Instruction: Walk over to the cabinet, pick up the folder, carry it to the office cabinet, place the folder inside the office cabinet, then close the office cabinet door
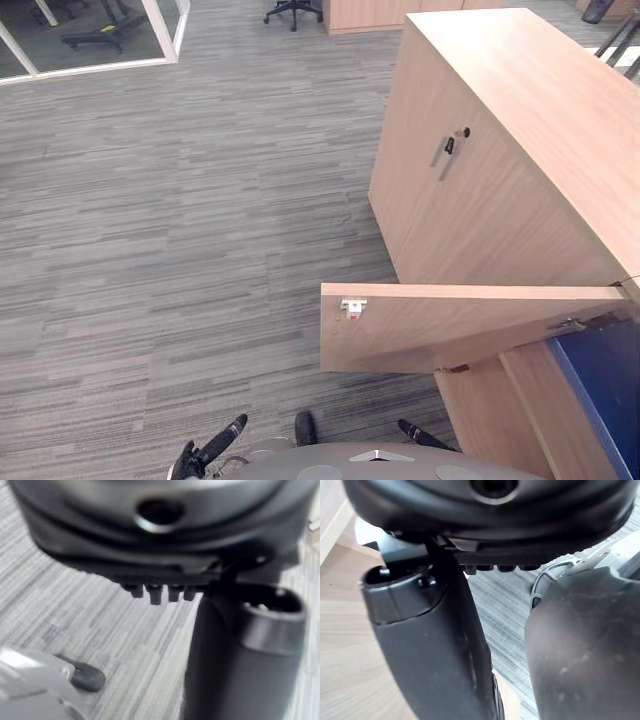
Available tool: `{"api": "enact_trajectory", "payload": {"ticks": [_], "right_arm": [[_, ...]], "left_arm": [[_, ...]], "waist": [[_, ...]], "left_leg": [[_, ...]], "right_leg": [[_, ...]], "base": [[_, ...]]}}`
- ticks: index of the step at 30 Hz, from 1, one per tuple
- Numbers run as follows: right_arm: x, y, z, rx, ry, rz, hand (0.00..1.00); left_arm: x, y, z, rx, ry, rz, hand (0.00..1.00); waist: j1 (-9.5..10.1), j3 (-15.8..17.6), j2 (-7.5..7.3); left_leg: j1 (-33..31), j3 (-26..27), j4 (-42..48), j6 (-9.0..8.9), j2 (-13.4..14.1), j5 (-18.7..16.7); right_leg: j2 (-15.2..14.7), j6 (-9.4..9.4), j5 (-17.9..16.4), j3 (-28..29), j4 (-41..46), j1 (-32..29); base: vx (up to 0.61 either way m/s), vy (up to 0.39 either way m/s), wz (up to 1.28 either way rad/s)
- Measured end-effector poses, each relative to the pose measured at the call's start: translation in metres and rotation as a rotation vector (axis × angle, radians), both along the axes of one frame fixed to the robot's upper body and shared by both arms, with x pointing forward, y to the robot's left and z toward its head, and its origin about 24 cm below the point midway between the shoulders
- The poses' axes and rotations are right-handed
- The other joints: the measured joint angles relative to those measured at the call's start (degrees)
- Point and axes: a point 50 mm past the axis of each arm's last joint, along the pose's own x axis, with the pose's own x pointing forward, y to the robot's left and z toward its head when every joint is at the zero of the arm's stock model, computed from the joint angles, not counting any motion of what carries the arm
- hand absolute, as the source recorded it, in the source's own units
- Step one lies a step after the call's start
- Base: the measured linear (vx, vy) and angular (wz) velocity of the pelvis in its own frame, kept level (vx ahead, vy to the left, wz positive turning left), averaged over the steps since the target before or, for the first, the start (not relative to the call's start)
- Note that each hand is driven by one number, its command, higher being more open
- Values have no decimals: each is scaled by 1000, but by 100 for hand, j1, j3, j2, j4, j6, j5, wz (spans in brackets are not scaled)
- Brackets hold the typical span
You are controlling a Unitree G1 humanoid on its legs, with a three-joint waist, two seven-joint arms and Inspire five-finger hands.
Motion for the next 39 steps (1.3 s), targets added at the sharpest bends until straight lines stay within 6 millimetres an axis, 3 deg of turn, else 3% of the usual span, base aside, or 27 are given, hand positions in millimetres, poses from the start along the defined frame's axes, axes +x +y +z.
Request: {"api": "enact_trajectory", "payload": {"ticks": [5, 15, 20, 24, 34, 36, 39], "right_arm": [[1, -1, 0, 0, -5, -22, 100], [10, -12, 3, -30, -36, -100, 100], [3, -11, 2, -21, -25, -134, 100], [12, 2, 1, 12, -40, -128, 100], [23, 9, 2, 22, -66, -97, 100], [31, 7, 3, 16, -83, -82, 100], [31, -1, 4, -8, -85, -84, 100]], "left_arm": [[3, -1, 0, -3, -4, -14, 100], [9, -5, -2, -18, 6, -105, 100], [4, -4, -3, -22, 14, -95, 100], [-2, 2, -3, -14, 32, -67, 100], [5, 6, 0, 10, 2, -56, 100], [12, 6, 1, 20, -10, -61, 100], [16, 3, 1, 21, -17, -72, 100]], "waist": [[-67, 13, 14], [-181, 171, 247], [-100, 127, 175], [-4, 38, -71], [75, 224, -157], [136, 467, -151], [161, 502, -81]], "left_leg": [[48, 209, -2, -64, 101, -43], [-229, 635, -4, -77, 363, -136], [-249, 638, -2, -89, 356, -167], [-392, 827, 31, -39, 315, -39], [-162, 259, 150, -234, 508, 157], [-302, 158, 664, -312, 595, -58], [-585, -37, 1092, -358, 638, -165]], "right_leg": [[58, -59, 39, 195, 0, -62], [174, -308, 302, 1270, 341, -756], [208, -287, 307, 1599, 386, -843], [326, -217, 327, 1641, -356, -761], [575, -217, 211, 1418, -460, -159], [555, -257, 116, 1425, -278, -136], [454, -282, -120, 1424, 87, -369]], "base": [[9, -33, -24], [-37, 13, -29], [33, -8, 0], [52, -88, -20], [-28, -105, 27], [-107, -59, 19], [-120, -23, 6]]}}
